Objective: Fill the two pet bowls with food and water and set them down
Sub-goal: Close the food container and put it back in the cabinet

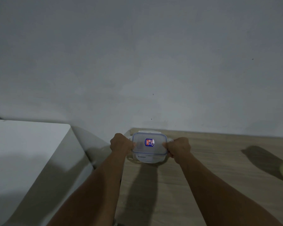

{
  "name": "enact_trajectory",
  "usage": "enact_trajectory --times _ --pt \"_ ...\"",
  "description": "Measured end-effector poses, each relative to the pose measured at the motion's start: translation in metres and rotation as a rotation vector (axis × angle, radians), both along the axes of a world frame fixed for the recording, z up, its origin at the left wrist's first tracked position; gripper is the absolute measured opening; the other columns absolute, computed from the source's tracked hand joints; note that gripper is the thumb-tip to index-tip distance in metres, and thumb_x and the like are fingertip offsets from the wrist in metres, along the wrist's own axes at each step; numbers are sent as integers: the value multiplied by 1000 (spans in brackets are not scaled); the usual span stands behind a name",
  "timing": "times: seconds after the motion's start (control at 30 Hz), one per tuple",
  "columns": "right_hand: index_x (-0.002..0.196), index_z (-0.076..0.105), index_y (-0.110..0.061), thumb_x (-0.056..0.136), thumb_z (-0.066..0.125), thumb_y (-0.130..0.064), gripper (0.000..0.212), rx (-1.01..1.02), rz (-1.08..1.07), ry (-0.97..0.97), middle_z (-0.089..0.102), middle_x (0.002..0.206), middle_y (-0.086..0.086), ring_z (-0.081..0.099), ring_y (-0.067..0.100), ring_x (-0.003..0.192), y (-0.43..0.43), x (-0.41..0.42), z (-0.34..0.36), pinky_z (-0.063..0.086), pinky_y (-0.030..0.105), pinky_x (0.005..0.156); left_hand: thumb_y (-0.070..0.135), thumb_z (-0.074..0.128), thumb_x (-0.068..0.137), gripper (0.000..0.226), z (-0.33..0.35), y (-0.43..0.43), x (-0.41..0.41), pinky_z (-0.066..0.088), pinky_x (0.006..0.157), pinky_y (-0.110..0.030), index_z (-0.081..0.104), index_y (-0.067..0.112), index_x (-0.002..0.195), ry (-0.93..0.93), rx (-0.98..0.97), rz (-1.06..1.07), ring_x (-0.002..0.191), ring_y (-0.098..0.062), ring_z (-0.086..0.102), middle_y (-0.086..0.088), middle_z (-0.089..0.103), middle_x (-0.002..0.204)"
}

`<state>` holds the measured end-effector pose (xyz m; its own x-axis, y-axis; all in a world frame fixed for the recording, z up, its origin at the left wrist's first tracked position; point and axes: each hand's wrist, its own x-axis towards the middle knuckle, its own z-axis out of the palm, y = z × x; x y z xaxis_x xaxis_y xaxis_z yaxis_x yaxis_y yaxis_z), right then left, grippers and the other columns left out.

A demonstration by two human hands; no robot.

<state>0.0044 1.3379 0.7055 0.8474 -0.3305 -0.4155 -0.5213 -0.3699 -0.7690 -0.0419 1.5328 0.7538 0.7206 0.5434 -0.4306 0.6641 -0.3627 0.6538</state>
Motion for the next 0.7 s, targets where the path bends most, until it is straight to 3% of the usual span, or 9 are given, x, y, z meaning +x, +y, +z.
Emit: enact_trajectory --times 0.1,0.2,0.33,0.43,0.6,0.7 --pt "87 64 3 30 86 -36 72 46 -16 8 70 93 29 69 38 79 -3 2 -6 60 55 73 17 89 63 44 -1 0 3 60 80 -44 67 -3 96 7 -29 12 89 -34 72 -20 72 94" --pt "96 48 -11 59 90 -25 58 1 -26 -19 62 104 20 65 39 95 9 -30 45 56 48 84 12 88 63 42 2 -2 3 60 80 -44 67 -3 96 9 -32 28 90 -34 72 -21 71 96" --pt "113 60 -8 76 80 -29 47 -171 25 -58 58 119 17 57 36 113 13 -32 44 48 36 87 9 85 66 40 6 -5 2 59 82 -46 65 -4 98 2 -2 19 92 -36 71 -22 70 98" --pt "112 68 -5 78 77 -34 45 -206 42 -47 67 114 16 63 33 109 17 -31 38 52 36 87 9 85 66 41 6 -5 1 59 82 -46 65 -5 100 -3 2 21 93 -36 71 -22 70 99" --pt "112 67 -2 78 78 -34 48 -174 57 8 68 115 17 64 33 110 12 -23 37 48 30 80 9 85 65 40 2 -2 3 60 80 -45 66 -4 98 17 -28 39 92 -34 71 -22 71 98" --pt "110 62 0 76 79 -27 46 -155 31 13 66 115 20 64 36 109 13 -19 38 52 37 86 8 82 69 40 6 -1 2 59 83 -40 64 -3 102 17 -34 61 97 -34 69 -22 69 105"
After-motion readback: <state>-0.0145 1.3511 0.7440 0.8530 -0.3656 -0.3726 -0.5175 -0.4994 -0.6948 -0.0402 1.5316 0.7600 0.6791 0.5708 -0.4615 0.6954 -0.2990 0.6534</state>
